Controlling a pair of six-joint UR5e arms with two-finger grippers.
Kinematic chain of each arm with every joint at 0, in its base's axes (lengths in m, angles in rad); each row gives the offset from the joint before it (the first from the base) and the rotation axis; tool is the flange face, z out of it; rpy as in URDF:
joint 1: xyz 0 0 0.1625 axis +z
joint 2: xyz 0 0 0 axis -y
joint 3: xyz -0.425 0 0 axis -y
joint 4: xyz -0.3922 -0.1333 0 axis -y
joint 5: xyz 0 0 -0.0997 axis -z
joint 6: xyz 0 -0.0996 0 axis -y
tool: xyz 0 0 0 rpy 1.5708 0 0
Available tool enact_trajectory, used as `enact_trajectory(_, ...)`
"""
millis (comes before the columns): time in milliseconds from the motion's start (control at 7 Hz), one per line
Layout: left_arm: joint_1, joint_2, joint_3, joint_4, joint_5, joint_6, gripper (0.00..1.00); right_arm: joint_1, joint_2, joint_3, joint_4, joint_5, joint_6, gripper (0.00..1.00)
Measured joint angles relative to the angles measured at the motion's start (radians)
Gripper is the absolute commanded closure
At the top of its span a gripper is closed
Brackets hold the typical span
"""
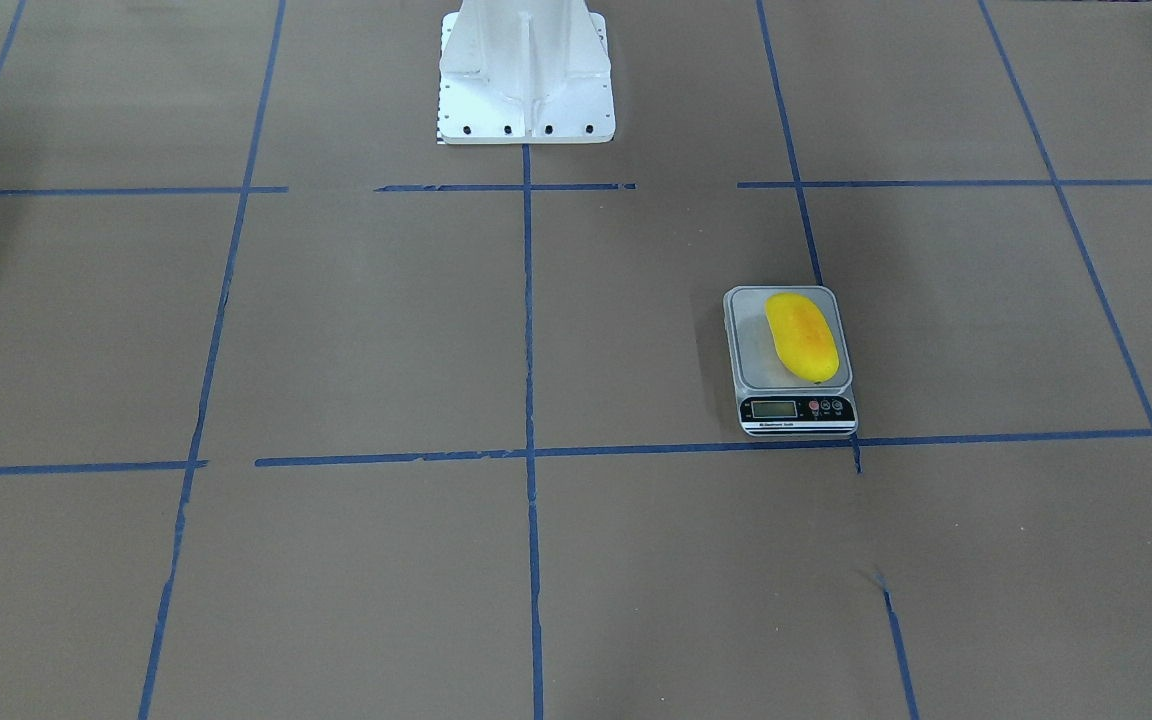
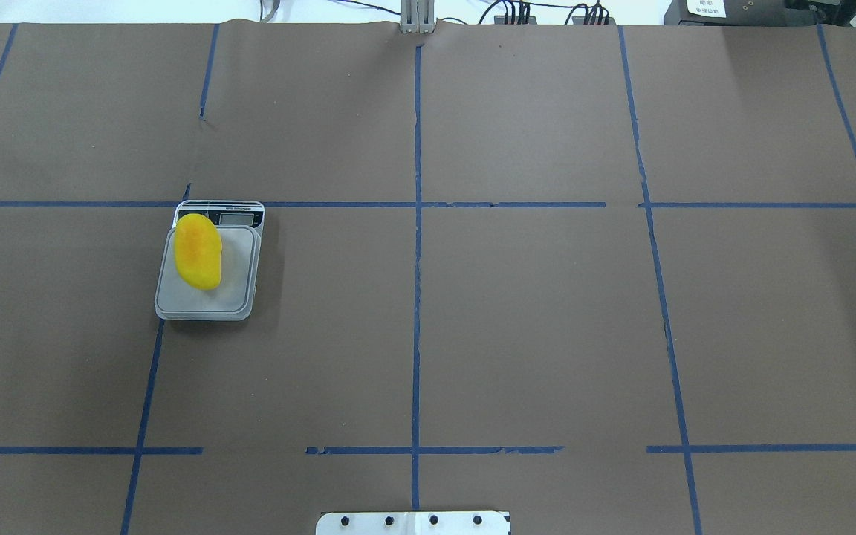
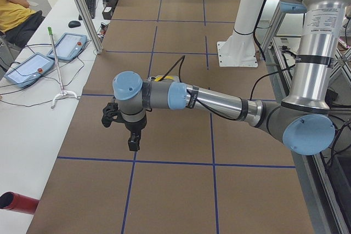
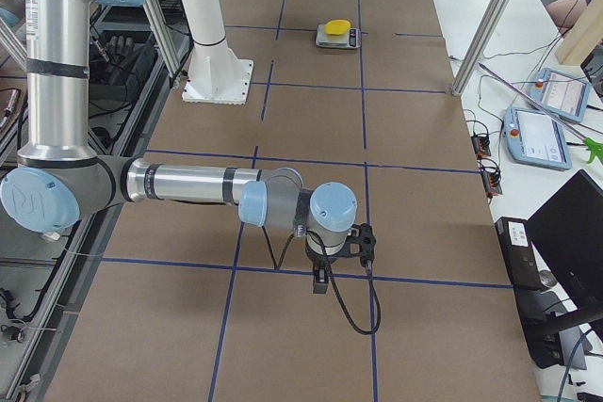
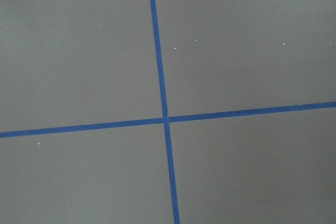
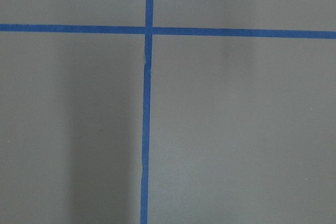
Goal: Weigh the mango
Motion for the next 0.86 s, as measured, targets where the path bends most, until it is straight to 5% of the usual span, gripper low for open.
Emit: enact_trajectory(857, -0.029, 0.086, -0.009, -0.018, -0.034, 0.019, 0.0, 0.0, 0.0, 0.0, 0.0, 0.0, 0.0, 0.0)
